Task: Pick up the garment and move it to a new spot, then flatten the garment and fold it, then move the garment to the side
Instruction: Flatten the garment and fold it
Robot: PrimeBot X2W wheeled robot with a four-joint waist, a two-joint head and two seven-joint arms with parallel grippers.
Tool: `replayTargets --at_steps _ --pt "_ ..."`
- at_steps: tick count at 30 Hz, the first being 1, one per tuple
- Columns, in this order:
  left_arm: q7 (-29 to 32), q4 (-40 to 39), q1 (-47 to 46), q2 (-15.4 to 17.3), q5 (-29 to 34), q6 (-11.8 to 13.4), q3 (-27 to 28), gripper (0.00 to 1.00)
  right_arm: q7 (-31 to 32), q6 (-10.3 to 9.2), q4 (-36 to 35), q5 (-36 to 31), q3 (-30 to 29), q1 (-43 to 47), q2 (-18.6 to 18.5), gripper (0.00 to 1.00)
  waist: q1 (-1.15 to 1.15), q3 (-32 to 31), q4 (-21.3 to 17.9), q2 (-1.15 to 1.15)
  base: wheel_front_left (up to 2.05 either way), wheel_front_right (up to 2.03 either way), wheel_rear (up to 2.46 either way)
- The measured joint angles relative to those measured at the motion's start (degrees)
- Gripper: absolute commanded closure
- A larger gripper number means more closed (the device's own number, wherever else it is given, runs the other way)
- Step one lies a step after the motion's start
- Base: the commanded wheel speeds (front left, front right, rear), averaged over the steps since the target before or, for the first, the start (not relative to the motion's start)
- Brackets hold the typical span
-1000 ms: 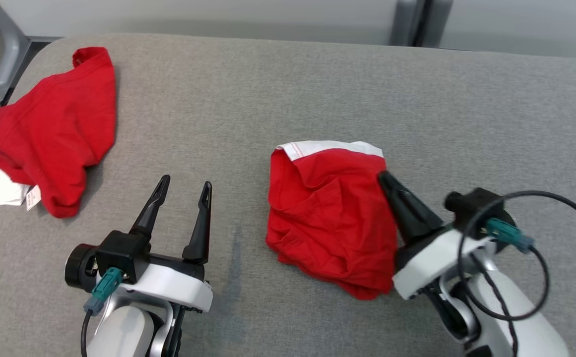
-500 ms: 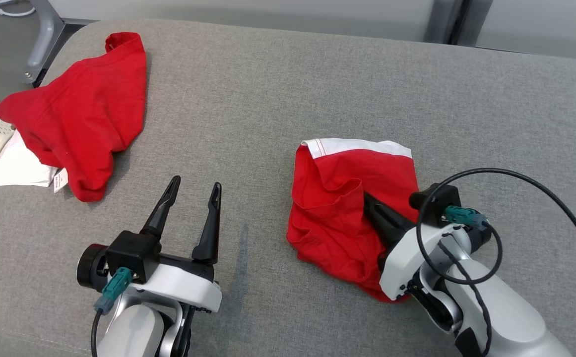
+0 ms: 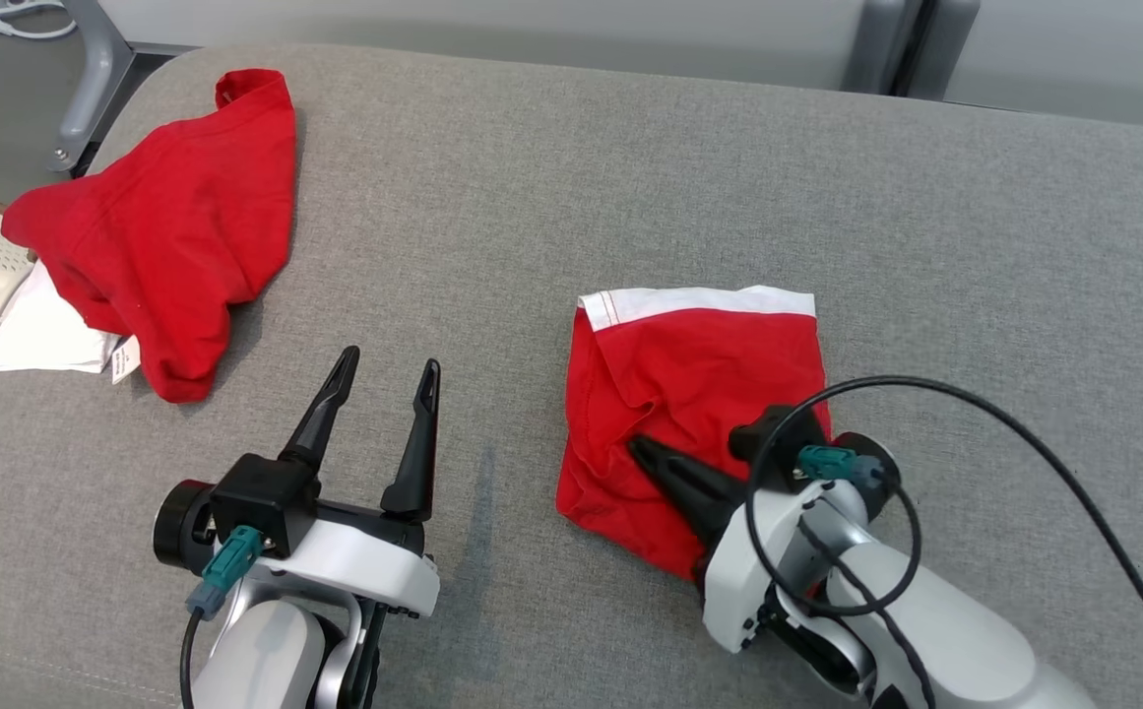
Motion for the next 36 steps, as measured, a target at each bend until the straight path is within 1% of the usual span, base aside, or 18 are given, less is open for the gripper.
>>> replayTargets --at_steps 8,13,17,21,22,23,24,25,29,30,33,36 --pt "-0.1 0.2 0.0 0.0 0.2 -0.1 0.1 0.00 1.0 0.00 -2.7 2.2 4.6 0.3 -0.8 1.00 0.00 -0.1 -0.4 0.00 0.00 0.00 0.00" --pt "-0.1 0.3 0.1 0.2 0.2 -0.2 0.2 0.00 -0.6 0.00 -4.3 3.0 5.0 1.0 -1.4 1.00 0.00 -0.3 -0.8 0.00 0.00 0.00 0.00" --pt "-0.1 0.4 0.6 0.5 0.4 -0.1 0.4 0.00 -4.5 0.00 -6.6 3.0 1.8 1.8 -2.0 1.00 0.00 -1.1 -1.4 0.00 0.00 0.00 0.00" --pt "-0.1 0.2 1.0 1.0 0.4 0.3 0.5 0.00 -8.3 0.00 -8.7 1.7 -4.8 4.2 -2.8 1.00 0.00 -2.1 -2.2 0.00 0.00 0.00 0.00" --pt "-0.1 0.1 1.1 1.2 0.4 0.3 0.6 0.00 -8.9 0.00 -9.1 1.0 -7.2 4.9 -2.9 0.74 0.00 -2.4 -2.5 0.00 0.00 0.00 0.00" --pt "-0.1 0.0 1.2 1.4 0.4 0.4 0.6 0.00 -9.2 0.00 -9.5 0.4 -9.3 5.7 -2.9 0.34 0.00 -2.6 -2.8 0.00 0.00 0.00 0.00" --pt "-0.1 -0.2 1.3 1.6 0.4 0.6 0.7 0.00 -9.6 0.00 -10.0 -0.4 -11.9 6.7 -2.8 0.34 0.00 -2.9 -3.0 0.00 0.00 0.00 0.00" --pt "0.0 -0.3 1.4 1.9 0.4 0.6 0.7 0.00 -10.1 0.00 -10.5 -1.3 -14.3 7.7 -2.8 0.00 0.00 -3.2 -3.3 0.00 0.00 0.00 0.00" --pt "0.2 -1.0 2.2 2.5 0.4 1.1 1.0 0.00 -11.0 -0.01 -12.1 -5.5 -24.9 11.4 -1.9 0.00 0.00 -4.2 -4.5 0.00 0.00 0.00 0.00" --pt "0.4 -1.5 2.4 2.9 0.4 1.3 1.2 0.00 -11.2 0.00 -12.8 -8.1 -29.2 13.3 -1.2 0.00 0.00 -4.7 -5.1 0.00 0.00 0.00 0.00" --pt "1.0 -2.2 2.9 3.4 0.4 1.8 1.3 0.00 -11.3 0.00 -14.4 -10.9 -34.8 15.8 -0.3 0.00 0.00 -5.5 -5.9 0.00 0.00 0.00 0.00" --pt "1.5 -2.7 3.7 4.2 0.3 1.9 1.5 0.00 -11.0 0.00 -15.8 -12.7 -39.1 18.2 0.6 0.00 0.00 -6.3 -6.6 0.00 0.00 0.00 0.00"
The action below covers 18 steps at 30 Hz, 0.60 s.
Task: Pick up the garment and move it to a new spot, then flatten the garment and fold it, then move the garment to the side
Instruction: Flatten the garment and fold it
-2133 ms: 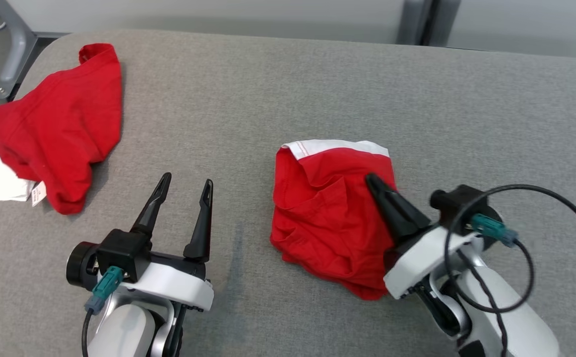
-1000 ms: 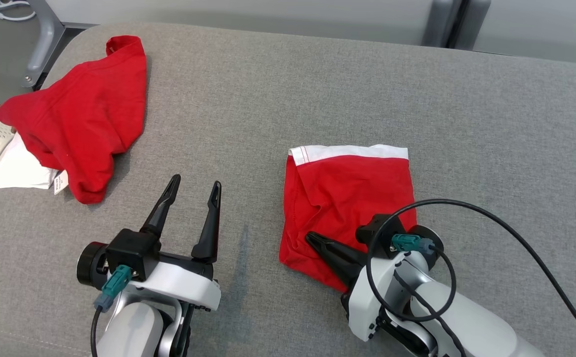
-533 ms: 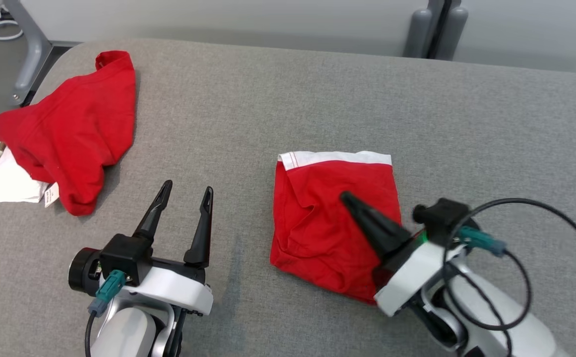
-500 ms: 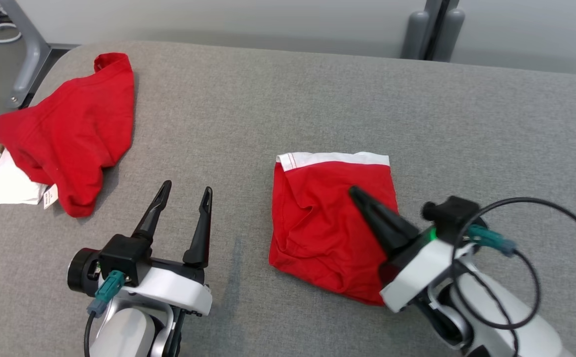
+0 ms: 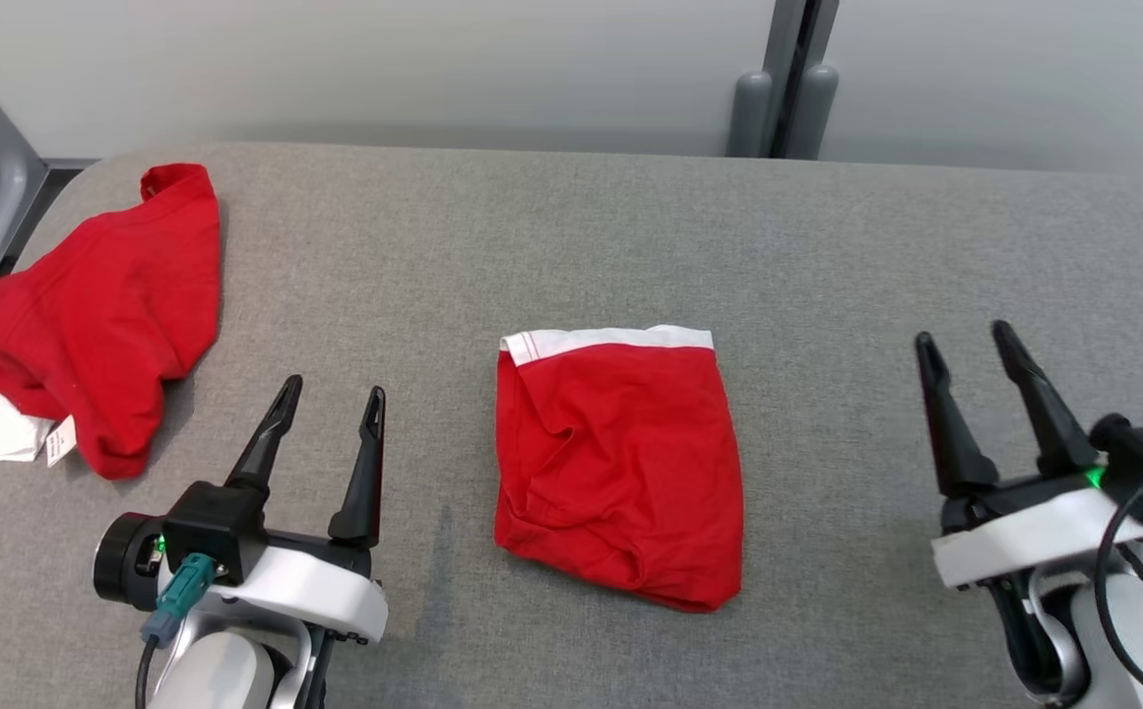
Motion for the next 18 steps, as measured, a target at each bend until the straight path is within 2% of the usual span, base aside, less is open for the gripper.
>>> replayTargets --at_steps 8,18 --pt "0.6 -2.0 2.9 1.4 -0.5 1.2 0.8 0.00 2.2 -0.01 -3.1 -2.9 -7.3 6.6 1.1 0.00 0.00 -2.6 -1.6 0.00 0.00 0.00 0.00" --pt "2.2 -3.4 7.8 3.1 -1.5 1.9 0.8 0.00 5.3 0.00 -6.2 -4.7 -9.6 13.2 1.7 0.00 0.00 -6.9 -3.0 0.00 0.00 0.00 0.00"
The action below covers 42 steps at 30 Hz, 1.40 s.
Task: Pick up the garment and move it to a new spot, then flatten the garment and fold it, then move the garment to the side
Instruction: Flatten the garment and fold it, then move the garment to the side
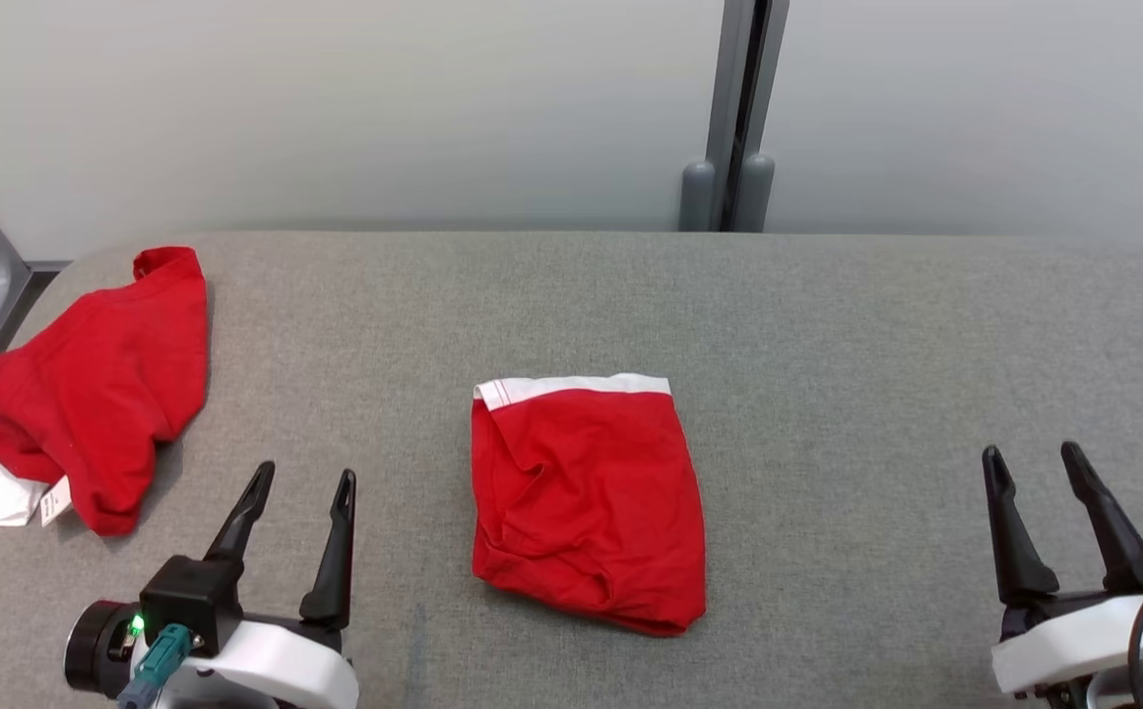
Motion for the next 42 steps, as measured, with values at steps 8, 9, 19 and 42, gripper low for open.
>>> replayTargets --at_steps 8,9,19,42 --pt "0.9 -1.6 3.5 0.7 -1.2 1.0 0.6 0.00 1.6 0.00 -1.8 -0.6 -0.2 3.3 0.3 0.00 0.00 -3.0 -0.8 0.00 0.00 0.00 0.00" --pt "0.9 -1.9 3.8 0.8 -1.4 1.1 0.7 0.00 2.0 0.00 -2.1 -0.6 -0.2 3.7 0.3 0.00 0.00 -3.3 -0.8 0.00 0.00 0.00 0.00" --pt "1.7 -3.8 6.1 2.0 -2.5 2.0 1.6 0.00 3.7 -0.01 -4.3 -1.0 -1.5 6.7 0.9 0.00 0.00 -4.8 -1.2 0.00 0.00 0.00 0.00" --pt "3.5 -5.0 6.2 2.7 -2.5 2.7 0.4 0.00 4.9 0.00 -5.3 -1.5 -2.0 7.7 1.3 0.00 0.00 -5.4 -1.0 0.00 0.00 0.00 0.00"
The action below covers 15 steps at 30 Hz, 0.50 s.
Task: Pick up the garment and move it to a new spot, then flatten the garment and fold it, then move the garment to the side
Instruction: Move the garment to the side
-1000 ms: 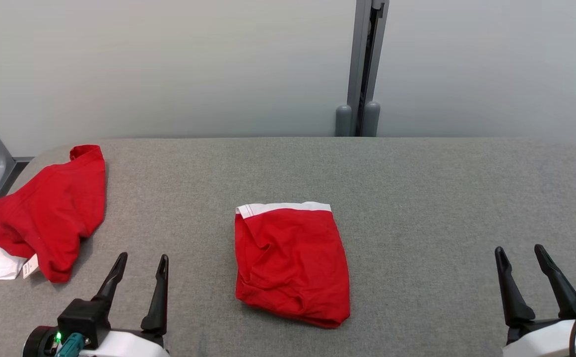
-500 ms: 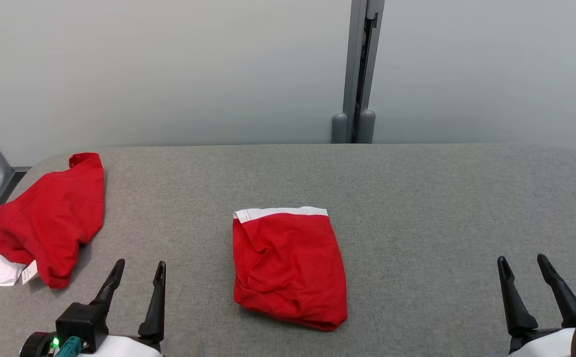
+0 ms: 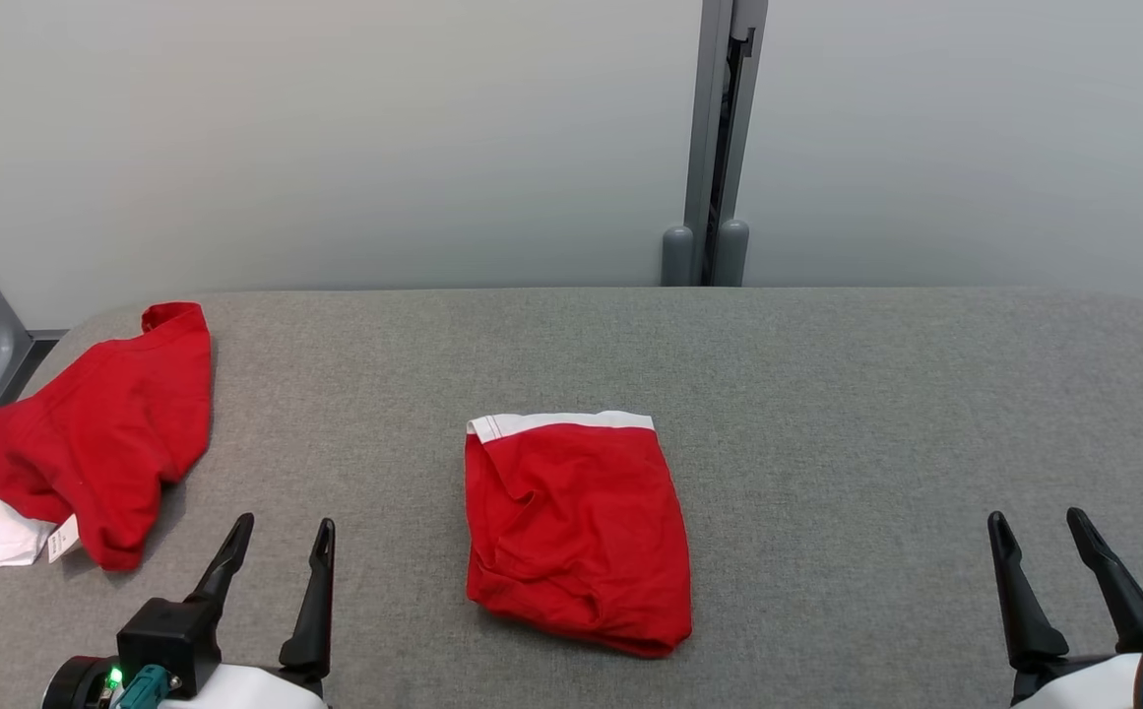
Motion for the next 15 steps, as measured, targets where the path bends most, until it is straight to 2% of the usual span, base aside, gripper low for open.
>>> replayTargets --at_steps 15 --pt "0.1 -0.2 -1.3 0.2 0.0 0.3 -0.5 0.00 0.7 0.00 -0.5 -0.4 -0.3 0.0 -0.8 0.00 0.00 0.7 1.7 0.00 0.00 0.00 0.00"
